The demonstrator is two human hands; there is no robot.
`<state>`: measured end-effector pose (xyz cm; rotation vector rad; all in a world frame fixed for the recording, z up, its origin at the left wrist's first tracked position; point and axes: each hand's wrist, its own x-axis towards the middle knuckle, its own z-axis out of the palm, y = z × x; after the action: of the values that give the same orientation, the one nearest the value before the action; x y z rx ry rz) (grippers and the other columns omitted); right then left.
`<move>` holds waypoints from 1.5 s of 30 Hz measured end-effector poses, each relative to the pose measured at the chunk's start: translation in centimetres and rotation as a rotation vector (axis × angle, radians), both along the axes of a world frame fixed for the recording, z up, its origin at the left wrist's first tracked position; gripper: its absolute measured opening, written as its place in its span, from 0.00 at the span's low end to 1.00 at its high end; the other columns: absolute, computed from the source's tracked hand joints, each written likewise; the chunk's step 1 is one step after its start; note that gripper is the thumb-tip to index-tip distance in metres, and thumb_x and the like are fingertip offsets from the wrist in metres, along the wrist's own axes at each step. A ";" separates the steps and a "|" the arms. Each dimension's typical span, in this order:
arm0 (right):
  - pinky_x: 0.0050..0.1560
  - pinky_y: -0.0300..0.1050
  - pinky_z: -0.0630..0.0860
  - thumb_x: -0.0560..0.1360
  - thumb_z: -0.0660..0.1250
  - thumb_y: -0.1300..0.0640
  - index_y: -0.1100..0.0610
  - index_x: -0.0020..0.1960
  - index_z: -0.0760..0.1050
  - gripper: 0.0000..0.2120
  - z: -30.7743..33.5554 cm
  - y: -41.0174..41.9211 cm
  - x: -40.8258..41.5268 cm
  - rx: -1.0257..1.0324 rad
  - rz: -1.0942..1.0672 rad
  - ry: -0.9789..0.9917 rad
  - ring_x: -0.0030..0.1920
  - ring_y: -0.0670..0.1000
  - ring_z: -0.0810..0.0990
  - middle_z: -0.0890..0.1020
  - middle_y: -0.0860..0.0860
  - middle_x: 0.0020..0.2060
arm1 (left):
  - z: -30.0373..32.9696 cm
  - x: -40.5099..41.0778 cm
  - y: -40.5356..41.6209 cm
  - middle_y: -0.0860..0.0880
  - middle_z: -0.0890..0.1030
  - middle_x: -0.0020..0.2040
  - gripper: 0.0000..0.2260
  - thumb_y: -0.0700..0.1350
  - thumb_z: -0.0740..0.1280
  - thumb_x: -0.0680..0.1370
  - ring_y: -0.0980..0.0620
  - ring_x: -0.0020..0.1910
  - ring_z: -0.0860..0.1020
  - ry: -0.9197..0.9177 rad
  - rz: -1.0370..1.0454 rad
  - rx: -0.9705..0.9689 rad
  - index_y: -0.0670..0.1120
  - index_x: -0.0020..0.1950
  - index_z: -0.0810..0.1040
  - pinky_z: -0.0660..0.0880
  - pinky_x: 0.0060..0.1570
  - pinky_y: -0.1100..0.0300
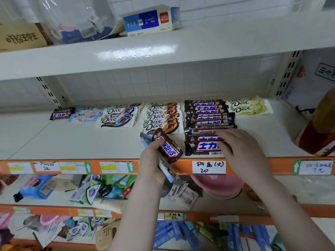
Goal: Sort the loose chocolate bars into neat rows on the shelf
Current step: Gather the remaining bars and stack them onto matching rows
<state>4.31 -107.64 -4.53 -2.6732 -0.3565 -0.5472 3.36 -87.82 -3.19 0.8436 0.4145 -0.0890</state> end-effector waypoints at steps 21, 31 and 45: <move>0.38 0.32 0.77 0.67 0.72 0.69 0.47 0.39 0.81 0.16 1.0 30.2 -0.7 0.773 0.437 0.433 0.30 0.37 0.80 0.80 0.38 0.25 | -1.1 -2.6 23.1 0.41 0.79 0.40 0.09 0.43 0.60 0.79 0.46 0.37 0.78 -0.098 0.156 -0.027 0.39 0.45 0.75 0.77 0.40 0.54; 0.45 0.26 0.69 0.69 0.70 0.61 0.50 0.39 0.83 0.07 2.4 47.2 -0.9 0.444 0.458 0.013 0.42 0.40 0.76 0.78 0.37 0.35 | 0.0 -2.6 42.8 0.41 0.79 0.42 0.06 0.42 0.65 0.77 0.47 0.37 0.80 -0.062 0.181 -0.026 0.39 0.49 0.73 0.81 0.34 0.56; 0.42 0.33 0.78 0.67 0.72 0.68 0.50 0.52 0.79 0.18 2.6 51.5 2.7 0.936 0.451 0.582 0.41 0.48 0.84 0.84 0.49 0.43 | 0.6 1.6 47.0 0.43 0.82 0.43 0.17 0.29 0.58 0.59 0.49 0.46 0.83 -0.353 0.158 0.096 0.41 0.45 0.73 0.78 0.46 0.55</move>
<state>7.05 -56.19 -1.88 -1.6544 -0.3822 0.1924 4.97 -40.78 -2.58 0.8975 0.1529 0.2257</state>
